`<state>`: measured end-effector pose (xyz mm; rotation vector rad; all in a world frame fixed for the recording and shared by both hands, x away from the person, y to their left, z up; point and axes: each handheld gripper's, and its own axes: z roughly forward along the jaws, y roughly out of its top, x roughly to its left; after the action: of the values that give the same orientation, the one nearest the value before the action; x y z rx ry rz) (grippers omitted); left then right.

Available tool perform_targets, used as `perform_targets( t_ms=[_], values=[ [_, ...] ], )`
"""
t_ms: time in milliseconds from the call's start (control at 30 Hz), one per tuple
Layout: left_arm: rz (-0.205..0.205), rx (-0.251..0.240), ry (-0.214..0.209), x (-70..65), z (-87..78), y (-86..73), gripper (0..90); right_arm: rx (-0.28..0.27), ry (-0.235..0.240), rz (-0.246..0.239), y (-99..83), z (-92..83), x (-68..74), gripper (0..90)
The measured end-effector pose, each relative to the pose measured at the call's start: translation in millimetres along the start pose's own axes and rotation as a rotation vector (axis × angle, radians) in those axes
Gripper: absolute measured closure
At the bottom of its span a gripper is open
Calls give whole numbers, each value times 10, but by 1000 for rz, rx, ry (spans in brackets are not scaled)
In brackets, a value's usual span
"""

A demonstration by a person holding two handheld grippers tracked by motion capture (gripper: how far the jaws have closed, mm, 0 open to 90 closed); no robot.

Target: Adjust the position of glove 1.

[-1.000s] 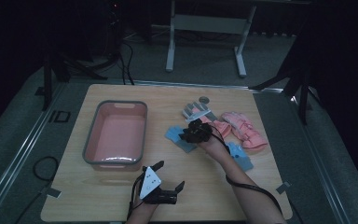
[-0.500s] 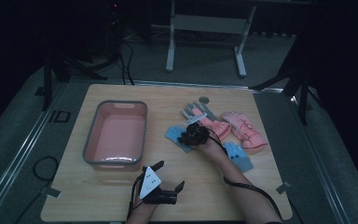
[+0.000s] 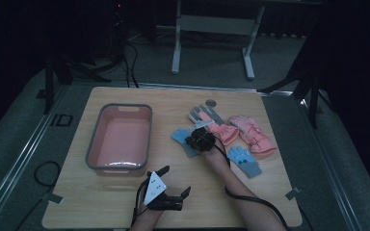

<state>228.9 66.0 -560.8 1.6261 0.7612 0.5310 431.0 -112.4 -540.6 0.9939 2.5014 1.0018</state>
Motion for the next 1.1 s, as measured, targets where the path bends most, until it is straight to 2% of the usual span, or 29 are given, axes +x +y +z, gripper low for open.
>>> perform_targets(
  t_ms=[67, 133, 200, 267, 300, 433, 467, 533, 600, 667, 767, 900, 1100],
  values=[
    [0, -1, 1, 0, -1, 0, 1, -10, -31, 47, 22, -111, 27, 860],
    [-1, -7, 9, -2, -8, -3, 1, -12, -38, 99, 35, -237, 45, 863],
    [2, -7, 11, -6, -12, -5, 1, -16, -87, 118, 33, -358, 92, 865],
    [4, -10, 14, -8, -15, -6, 1, -35, -114, 175, 9, -488, 135, 865],
    [6, -10, 16, -8, -15, -6, 1, -38, -132, 170, -1, -545, 168, 866],
    [3, -13, 17, -8, -18, -7, 1, -63, -186, 238, -85, -771, 282, 868],
    [3, -12, 16, -7, -16, -7, 1, -60, -184, 268, -125, -813, 310, 868],
    [5, -11, 16, -9, -15, -6, 0, -51, -226, 292, -218, -866, 378, 869],
    [7, -11, 14, -10, -15, -6, 1, -32, -232, 316, -322, -885, 423, 869],
    [8, -8, 14, -12, -12, -4, 1, -23, -260, 322, -398, -895, 449, 869],
    [7, -8, 12, -15, -4, -3, 1, -24, -273, 349, -478, -895, 460, 868],
    [7, -8, 11, -14, -4, -3, 1, -21, -263, 394, -529, -803, 463, 867],
    [5, -9, 9, -10, -10, -4, 1, 10, -250, 409, -586, -583, 496, 861]
  ],
)
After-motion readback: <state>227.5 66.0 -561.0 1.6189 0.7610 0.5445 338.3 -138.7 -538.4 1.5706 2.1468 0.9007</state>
